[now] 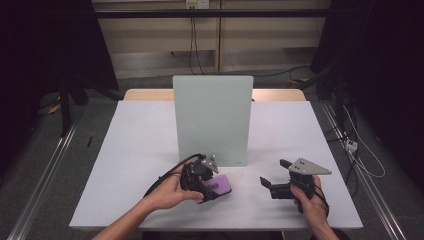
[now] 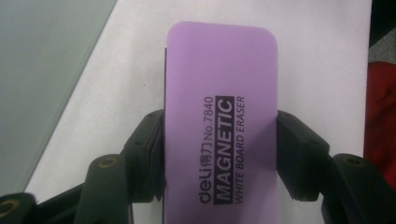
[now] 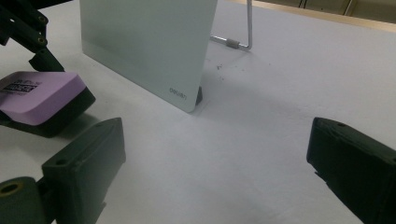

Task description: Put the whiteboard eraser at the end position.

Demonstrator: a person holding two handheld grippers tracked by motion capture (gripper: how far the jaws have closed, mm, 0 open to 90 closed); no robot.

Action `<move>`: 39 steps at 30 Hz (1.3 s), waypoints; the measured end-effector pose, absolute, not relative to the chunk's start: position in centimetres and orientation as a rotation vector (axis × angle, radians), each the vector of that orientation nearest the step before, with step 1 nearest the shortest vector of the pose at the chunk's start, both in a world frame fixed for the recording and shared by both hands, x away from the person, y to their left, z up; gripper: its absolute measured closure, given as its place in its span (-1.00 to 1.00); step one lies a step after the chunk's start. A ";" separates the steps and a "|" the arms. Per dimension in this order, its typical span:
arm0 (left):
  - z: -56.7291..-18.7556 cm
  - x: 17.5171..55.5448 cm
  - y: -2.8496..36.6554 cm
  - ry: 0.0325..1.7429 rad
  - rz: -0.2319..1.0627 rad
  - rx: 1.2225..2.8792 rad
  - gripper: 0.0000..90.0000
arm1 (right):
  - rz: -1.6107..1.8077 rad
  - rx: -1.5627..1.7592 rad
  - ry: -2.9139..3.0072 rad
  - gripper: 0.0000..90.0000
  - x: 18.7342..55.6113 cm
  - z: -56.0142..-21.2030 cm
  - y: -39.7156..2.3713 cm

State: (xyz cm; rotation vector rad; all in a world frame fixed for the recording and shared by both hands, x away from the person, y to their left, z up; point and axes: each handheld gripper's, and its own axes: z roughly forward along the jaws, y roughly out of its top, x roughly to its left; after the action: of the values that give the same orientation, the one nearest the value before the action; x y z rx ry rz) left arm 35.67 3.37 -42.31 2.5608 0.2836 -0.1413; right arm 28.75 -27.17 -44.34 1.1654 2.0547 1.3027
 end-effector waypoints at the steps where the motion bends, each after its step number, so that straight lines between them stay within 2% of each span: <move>1: -42.4 35.7 3.3 0.289 -0.139 2.558 -0.09 | 1.302 1.167 2.055 -0.90 28.7 -44.3 -27.2; 21: -43.5 36.0 3.0 0.344 -0.051 2.511 -0.10 | 1.300 1.163 2.056 -0.90 28.7 -44.3 -27.2; 32: -44.0 35.9 3.0 0.336 -0.050 2.514 -0.14 | 1.298 1.161 2.058 -0.90 28.7 -44.3 -27.2; 39: -43.9 35.7 3.1 0.355 -0.036 2.481 -0.50 | 1.299 1.163 2.058 -0.90 28.8 -44.3 -27.1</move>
State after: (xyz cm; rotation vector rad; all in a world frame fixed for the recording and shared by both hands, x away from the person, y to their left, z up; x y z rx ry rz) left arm 35.70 3.13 -43.92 2.4812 0.3553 -0.0361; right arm 28.77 -27.13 -44.33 1.1628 2.0585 1.2993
